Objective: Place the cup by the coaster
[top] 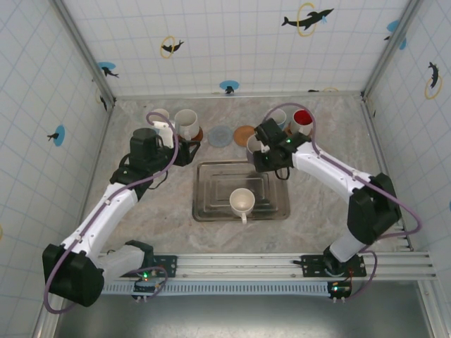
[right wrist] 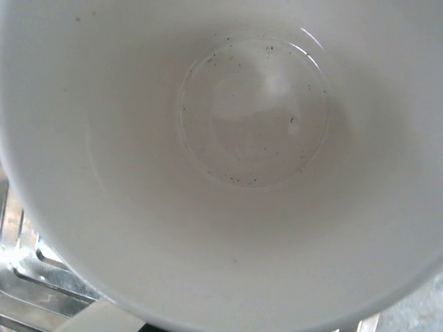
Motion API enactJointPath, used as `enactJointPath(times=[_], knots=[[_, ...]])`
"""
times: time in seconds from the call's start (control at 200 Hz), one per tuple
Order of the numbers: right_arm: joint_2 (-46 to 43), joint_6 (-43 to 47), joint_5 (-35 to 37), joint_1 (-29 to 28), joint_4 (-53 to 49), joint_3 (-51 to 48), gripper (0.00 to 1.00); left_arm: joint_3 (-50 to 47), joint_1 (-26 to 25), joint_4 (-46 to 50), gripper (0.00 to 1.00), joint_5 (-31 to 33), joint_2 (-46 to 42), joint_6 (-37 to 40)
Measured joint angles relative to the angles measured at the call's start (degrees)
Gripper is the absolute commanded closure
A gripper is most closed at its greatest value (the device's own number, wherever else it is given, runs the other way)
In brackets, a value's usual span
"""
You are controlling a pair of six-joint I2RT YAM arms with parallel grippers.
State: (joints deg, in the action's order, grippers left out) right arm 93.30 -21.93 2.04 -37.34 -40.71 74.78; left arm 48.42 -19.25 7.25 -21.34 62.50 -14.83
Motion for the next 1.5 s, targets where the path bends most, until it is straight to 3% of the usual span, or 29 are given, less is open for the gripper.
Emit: enactJointPath(times=[0.881,1.502], knots=[[23.6,6.6,-3.6,4.8,-7.1,29.5,1.0,0.0,0.0,2.8,0.39,3.0,1.0,2.0],[33.3,7.9,-3.6,6.8,-10.6,39.3,1.0,0.0,0.0,3.5,0.39,4.0,2.5,3.0]])
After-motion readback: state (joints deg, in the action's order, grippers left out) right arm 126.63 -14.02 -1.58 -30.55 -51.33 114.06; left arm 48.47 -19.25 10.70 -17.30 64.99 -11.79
